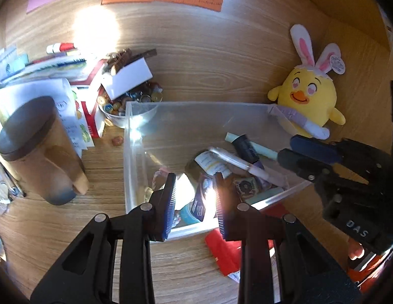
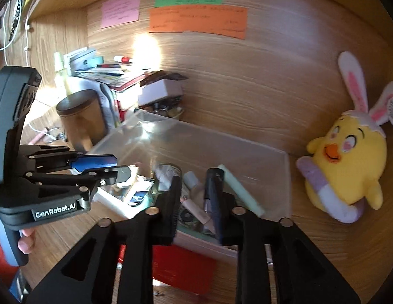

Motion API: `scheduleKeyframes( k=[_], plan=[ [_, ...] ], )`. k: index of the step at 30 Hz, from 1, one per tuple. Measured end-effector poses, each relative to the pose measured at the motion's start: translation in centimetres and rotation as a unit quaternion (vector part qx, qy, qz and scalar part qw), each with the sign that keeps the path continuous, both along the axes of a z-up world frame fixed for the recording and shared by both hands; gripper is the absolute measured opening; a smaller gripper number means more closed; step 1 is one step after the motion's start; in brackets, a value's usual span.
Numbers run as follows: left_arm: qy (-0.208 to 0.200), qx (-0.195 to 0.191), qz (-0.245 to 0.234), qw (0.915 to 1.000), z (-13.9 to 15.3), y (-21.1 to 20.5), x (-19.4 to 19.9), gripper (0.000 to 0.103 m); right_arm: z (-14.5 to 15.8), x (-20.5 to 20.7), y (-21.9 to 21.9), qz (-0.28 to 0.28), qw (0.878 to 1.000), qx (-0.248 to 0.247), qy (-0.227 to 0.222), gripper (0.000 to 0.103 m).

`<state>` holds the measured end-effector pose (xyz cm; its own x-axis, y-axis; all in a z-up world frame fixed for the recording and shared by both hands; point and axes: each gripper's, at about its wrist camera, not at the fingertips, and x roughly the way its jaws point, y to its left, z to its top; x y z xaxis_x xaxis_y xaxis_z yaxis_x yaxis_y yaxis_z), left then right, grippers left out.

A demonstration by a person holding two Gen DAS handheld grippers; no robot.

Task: Organize objects
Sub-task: 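Carry the pen and blue staple box into the clear box and release them, then move both open tools back toward the red pouch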

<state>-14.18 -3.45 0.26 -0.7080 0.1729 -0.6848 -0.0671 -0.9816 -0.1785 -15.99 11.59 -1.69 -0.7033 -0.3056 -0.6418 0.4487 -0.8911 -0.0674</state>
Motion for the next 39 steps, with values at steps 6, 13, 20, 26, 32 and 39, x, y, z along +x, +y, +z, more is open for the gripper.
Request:
scheduleKeyframes(
  k=[6, 13, 20, 26, 32, 39],
  plan=[
    [0.009, -0.006, -0.011, 0.9999, 0.4, 0.4, 1.5, 0.030, -0.2, 0.5, 1.0, 0.004, 0.999, -0.027, -0.022, 0.026],
    [0.022, -0.033, -0.020, 0.9990, 0.2, 1.7, 3.5, 0.049, 0.0, 2.3, 2.7, 0.001, 0.999, -0.038, -0.020, 0.044],
    [0.026, -0.040, -0.039, 0.9981, 0.1, 2.8, 5.6, 0.062, -0.9, 4.6, 4.3, -0.001, 0.999, -0.038, -0.028, 0.051],
    [-0.013, -0.037, -0.057, 0.9976, -2.4, 3.7, 5.4, 0.066, -3.6, 5.5, 5.1, -0.001, 0.997, -0.032, -0.066, 0.055],
    [-0.055, -0.033, -0.084, 0.9944, -4.7, 4.8, 4.3, 0.066, -6.6, 5.0, 4.8, 0.005, 0.993, -0.021, -0.118, 0.058],
    [-0.074, -0.006, -0.096, 0.9926, -5.7, 5.1, 3.2, 0.069, -7.8, 3.7, 4.7, 0.013, 0.988, -0.039, -0.146, 0.057]
  ],
)
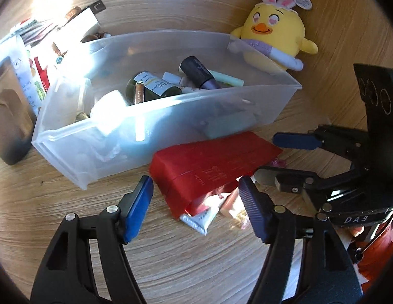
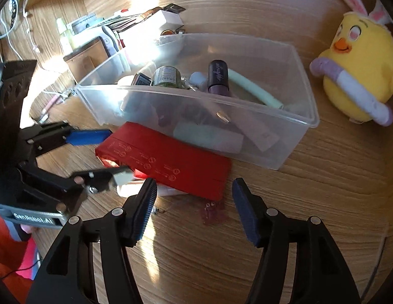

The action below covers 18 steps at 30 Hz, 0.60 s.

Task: Organize objects
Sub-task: 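Move both open tools back toward the red pouch, then grasp the red pouch with the left tool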

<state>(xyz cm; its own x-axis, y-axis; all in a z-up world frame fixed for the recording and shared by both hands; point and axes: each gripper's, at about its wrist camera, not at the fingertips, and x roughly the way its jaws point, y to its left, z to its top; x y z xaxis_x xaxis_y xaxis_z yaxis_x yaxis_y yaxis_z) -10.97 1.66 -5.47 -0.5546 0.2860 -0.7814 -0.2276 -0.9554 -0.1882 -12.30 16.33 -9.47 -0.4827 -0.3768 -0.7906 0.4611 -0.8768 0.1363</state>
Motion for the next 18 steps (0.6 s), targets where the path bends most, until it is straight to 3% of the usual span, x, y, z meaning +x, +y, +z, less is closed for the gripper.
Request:
scheduleKeyframes(
  k=[3, 8, 14, 18],
  plan=[
    [0.004, 0.007, -0.003, 1.0000, 0.2, 0.0, 0.2, 0.069, -0.1, -0.2, 0.3, -0.001, 1.000, -0.018, -0.005, 0.057],
    [0.027, -0.015, -0.001, 0.9995, 0.9, 0.5, 1.2, 0.059, 0.0, 0.1, 0.4, -0.005, 1.000, -0.024, -0.003, 0.055],
    [0.055, -0.026, 0.007, 0.9981, 2.2, -0.1, 3.4, 0.058, 1.1, 1.1, -0.4, 0.005, 1.000, -0.023, 0.017, 0.055],
    [0.050, -0.016, 0.026, 0.9983, 2.3, -1.6, 5.5, 0.058, 1.2, 1.9, -1.9, 0.032, 0.999, -0.025, 0.017, 0.055]
  ],
)
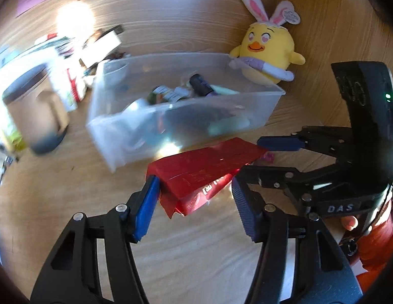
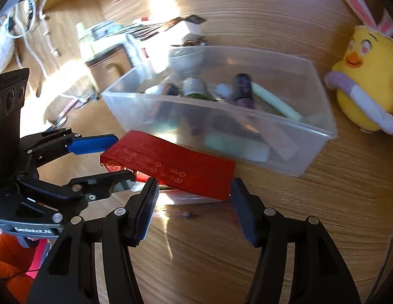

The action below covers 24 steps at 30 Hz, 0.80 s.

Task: Organize objects
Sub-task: 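Grasp the red pouch with the left tool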

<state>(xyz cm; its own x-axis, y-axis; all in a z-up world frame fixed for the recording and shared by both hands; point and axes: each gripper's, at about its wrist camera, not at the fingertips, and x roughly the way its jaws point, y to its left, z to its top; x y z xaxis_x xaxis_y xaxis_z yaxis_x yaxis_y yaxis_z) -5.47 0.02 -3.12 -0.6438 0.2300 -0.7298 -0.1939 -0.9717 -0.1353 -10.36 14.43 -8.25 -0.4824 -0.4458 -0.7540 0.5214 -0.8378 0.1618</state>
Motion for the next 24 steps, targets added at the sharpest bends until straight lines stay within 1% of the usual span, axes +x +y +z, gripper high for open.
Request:
scheduleKeyframes(
  k=[2, 6, 9, 11, 13, 14, 17, 18, 19, 22, 24],
  plan=[
    [-0.005, 0.005, 0.006, 1.0000, -0.2, -0.7, 1.3, 0.058, -0.3, 0.2, -0.9, 0.014, 1.000, -0.004, -0.006, 0.055],
    [0.000, -0.030, 0.005, 0.9995, -0.1, -1.4, 4.2, 0.058, -0.8, 0.7, -3.5, 0.046, 0.999, 0.001, -0.007, 0.055],
    [0.004, -0.046, 0.009, 0.9989, 0.0, -1.9, 5.1, 0.059, -0.9, 1.3, -5.1, 0.062, 0.998, 0.022, 0.001, 0.055],
    [0.008, -0.055, 0.013, 0.9984, 0.0, -2.3, 5.0, 0.060, -0.8, 1.6, -5.1, 0.064, 0.998, 0.023, 0.003, 0.055],
    [0.011, -0.054, 0.013, 0.9984, -0.1, -2.7, 4.5, 0.070, -0.6, 1.9, -4.3, 0.055, 0.998, 0.017, 0.002, 0.058],
    [0.011, -0.053, 0.010, 0.9985, -0.3, -2.8, 4.3, 0.073, -0.5, 2.0, -3.8, 0.048, 0.999, 0.014, 0.002, 0.058],
    [-0.006, -0.053, -0.015, 0.9985, -1.1, -2.9, 3.1, 0.085, -0.3, 2.2, -1.7, 0.023, 1.000, 0.013, -0.002, 0.059],
    [-0.015, -0.056, -0.023, 0.9981, -1.5, -2.8, 2.8, 0.091, -0.3, 2.2, -1.1, 0.014, 1.000, 0.015, -0.003, 0.059],
    [-0.020, -0.061, -0.024, 0.9977, -1.9, -2.8, 2.4, 0.093, -0.4, 2.2, -0.2, 0.003, 1.000, 0.020, -0.004, 0.059],
    [-0.033, -0.072, -0.016, 0.9967, -2.6, -2.6, 1.6, 0.093, -1.0, 2.0, 1.8, -0.025, 0.999, 0.034, -0.012, 0.059],
    [-0.038, -0.069, -0.014, 0.9968, -2.8, -2.8, 1.1, 0.093, -1.4, 1.6, 2.8, -0.042, 0.998, 0.044, -0.016, 0.059]
  ],
)
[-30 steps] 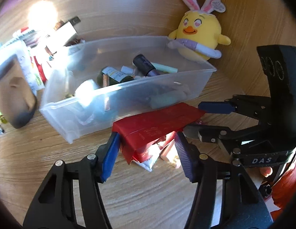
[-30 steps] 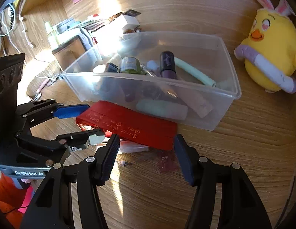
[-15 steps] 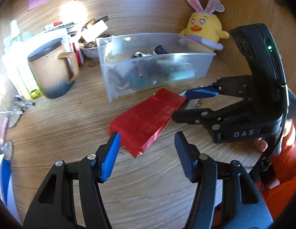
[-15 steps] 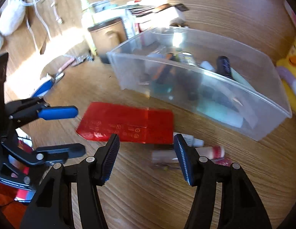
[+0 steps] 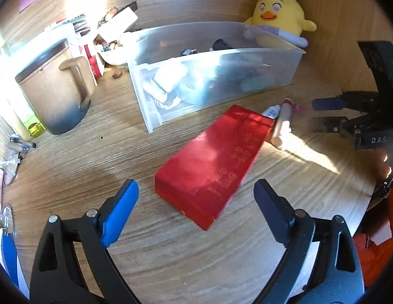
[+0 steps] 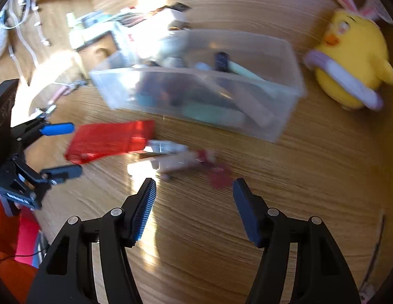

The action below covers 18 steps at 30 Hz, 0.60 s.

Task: Organize objects
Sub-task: 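Grasp the red pouch with the left tool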

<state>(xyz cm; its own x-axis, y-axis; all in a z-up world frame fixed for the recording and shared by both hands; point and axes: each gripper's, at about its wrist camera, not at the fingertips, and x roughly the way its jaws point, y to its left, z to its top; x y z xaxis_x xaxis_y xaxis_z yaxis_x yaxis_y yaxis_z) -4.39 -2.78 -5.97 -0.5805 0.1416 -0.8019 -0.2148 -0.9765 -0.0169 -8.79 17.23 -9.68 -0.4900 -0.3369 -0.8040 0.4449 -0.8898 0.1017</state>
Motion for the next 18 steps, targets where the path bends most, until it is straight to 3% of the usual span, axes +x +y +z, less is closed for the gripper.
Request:
scheduleKeyframes(
  k=[6, 9, 14, 18],
  plan=[
    [0.025, -0.002, 0.013, 0.9996, 0.3, 0.0, -0.4, 0.089, -0.7, -1.5, 0.6, -0.020, 1.000, 0.017, 0.000, 0.059],
    [0.024, 0.004, 0.004, 0.9997, 0.3, 0.1, -0.6, 0.073, -0.7, -1.8, -0.2, -0.016, 0.999, 0.034, 0.015, 0.047],
    [0.030, 0.001, 0.008, 0.9995, 0.5, 0.1, -0.2, 0.063, -0.7, -2.0, -1.4, -0.003, 0.998, 0.051, 0.029, 0.020],
    [0.038, 0.015, 0.028, 0.9988, 0.9, -0.2, 0.7, 0.059, -0.6, -1.4, -1.1, -0.008, 0.998, 0.050, 0.037, 0.018]
  ],
)
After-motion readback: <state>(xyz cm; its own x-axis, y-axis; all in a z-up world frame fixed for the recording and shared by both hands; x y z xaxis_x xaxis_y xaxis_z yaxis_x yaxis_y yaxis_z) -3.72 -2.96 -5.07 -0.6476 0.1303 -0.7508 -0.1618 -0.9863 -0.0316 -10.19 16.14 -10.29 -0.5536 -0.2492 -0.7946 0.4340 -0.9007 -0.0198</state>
